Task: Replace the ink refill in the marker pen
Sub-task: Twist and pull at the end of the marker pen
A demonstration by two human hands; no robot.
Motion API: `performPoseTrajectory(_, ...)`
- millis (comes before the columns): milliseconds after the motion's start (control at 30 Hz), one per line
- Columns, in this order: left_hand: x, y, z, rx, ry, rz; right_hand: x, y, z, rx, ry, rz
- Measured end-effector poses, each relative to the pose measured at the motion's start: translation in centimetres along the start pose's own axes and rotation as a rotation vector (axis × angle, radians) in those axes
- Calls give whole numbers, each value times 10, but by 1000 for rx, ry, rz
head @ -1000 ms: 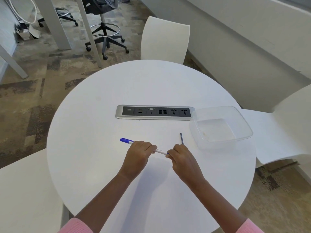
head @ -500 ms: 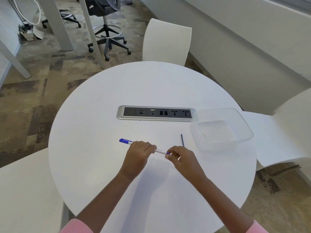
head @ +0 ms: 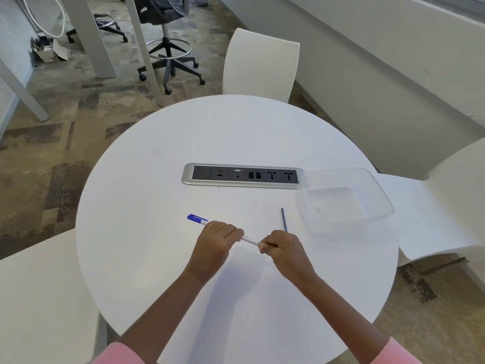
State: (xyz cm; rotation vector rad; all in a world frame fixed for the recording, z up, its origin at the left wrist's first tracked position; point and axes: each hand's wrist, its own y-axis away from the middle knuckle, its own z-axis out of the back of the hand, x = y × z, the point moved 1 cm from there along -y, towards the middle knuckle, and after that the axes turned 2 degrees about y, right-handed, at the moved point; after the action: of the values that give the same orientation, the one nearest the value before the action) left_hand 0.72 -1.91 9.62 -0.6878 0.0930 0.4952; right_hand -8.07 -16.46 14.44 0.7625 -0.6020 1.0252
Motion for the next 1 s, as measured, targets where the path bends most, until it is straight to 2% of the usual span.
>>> performPoseTrajectory(100,0,0,0,11,2,-11,0,-5,8,161,-289,-184)
performPoseTrajectory(200,0,-1,-1,23,-1,16,-1,-5,7,166,-325,-180)
performPoseTrajectory(433,3,-5,1,28,-26,17,-11,2,-9,-297,443,345)
performPoseTrajectory(533,1,-6,3,9,-19,19,-12,-1,-8,-369,591,464)
performPoseTrajectory(600,-1,-7,4,-3,-18,11,-11,-2,-7,-351,560,479)
performPoseTrajectory(667,-2,-6,4,-16,-15,3,-6,-2,-6,-290,462,388)
performPoseTrajectory(733,-1,-6,3,-28,-18,1,-1,-1,-5,-128,306,235)
performPoseTrajectory(900,0,-5,4,-16,-47,-13,5,-6,10,143,-277,-153)
performPoseTrajectory(1000,-1,-6,4,2,-57,8,6,-7,11,189,-285,-169)
